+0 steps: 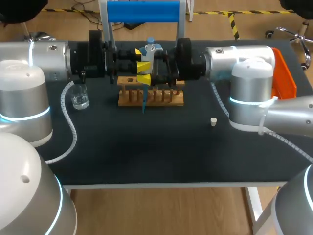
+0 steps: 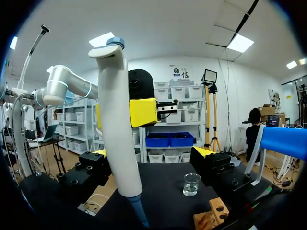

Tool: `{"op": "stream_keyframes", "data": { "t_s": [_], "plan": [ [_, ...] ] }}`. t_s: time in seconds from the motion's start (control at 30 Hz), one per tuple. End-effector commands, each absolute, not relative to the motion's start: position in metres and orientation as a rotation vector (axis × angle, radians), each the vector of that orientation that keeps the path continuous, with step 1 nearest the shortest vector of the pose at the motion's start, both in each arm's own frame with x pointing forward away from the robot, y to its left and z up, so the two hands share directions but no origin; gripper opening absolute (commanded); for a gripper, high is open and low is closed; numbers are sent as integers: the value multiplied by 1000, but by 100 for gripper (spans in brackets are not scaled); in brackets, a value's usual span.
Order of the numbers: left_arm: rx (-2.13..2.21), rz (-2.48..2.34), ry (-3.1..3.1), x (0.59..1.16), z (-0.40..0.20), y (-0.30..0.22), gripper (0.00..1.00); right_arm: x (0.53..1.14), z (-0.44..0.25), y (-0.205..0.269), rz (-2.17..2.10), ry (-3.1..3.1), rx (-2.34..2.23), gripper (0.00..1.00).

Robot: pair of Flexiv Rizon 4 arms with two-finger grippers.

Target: Invert the test tube, pick up the pipette, mount the tip to pipette, aspirate from beaker and dispense into the tube, eject the tip, return the pipette, and cap with the stopper.

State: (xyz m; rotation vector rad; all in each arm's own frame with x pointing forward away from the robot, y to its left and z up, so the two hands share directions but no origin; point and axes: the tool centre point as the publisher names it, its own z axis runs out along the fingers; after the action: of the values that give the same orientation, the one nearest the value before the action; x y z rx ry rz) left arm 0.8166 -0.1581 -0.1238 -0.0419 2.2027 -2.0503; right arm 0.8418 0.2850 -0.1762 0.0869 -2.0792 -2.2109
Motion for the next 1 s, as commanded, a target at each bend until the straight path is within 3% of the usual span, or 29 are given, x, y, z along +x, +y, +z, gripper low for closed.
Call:
{"op": "stream_keyframes", "data": {
  "t_s": [0.03, 0.3, 0.33, 0.37, 0.43, 0.47, 0.5, 0.53, 1.0],
  "plan": [
    [-45, -2050, 2198, 816, -124, -159, 0, 840, -175, 285, -2213, -2083, 83, 100],
    [-45, -2050, 2198, 816, -124, -159, 0, 837, -174, 286, -2211, -2078, 88, 100],
    [-45, -2050, 2198, 816, -124, -159, 0, 837, -174, 286, -2211, -2077, 89, 96],
    [-45, -2050, 2198, 816, -124, -159, 0, 837, -174, 286, -2211, -2078, 88, 84],
    [-45, -2050, 2198, 816, -124, -159, 0, 837, -173, 286, -2210, -2078, 85, 47],
    [-45, -2050, 2198, 816, -124, -159, 0, 836, -173, 286, -2210, -2079, 84, 37],
    [-45, -2050, 2198, 816, -124, -159, 0, 836, -173, 286, -2211, -2080, 83, 15],
    [-45, -2050, 2198, 816, -124, -159, 0, 836, -173, 286, -2212, -2080, 81, 0],
    [-45, -2050, 2198, 816, -124, -159, 0, 832, -173, 283, -2198, -2077, 81, 0]
  ]
}}
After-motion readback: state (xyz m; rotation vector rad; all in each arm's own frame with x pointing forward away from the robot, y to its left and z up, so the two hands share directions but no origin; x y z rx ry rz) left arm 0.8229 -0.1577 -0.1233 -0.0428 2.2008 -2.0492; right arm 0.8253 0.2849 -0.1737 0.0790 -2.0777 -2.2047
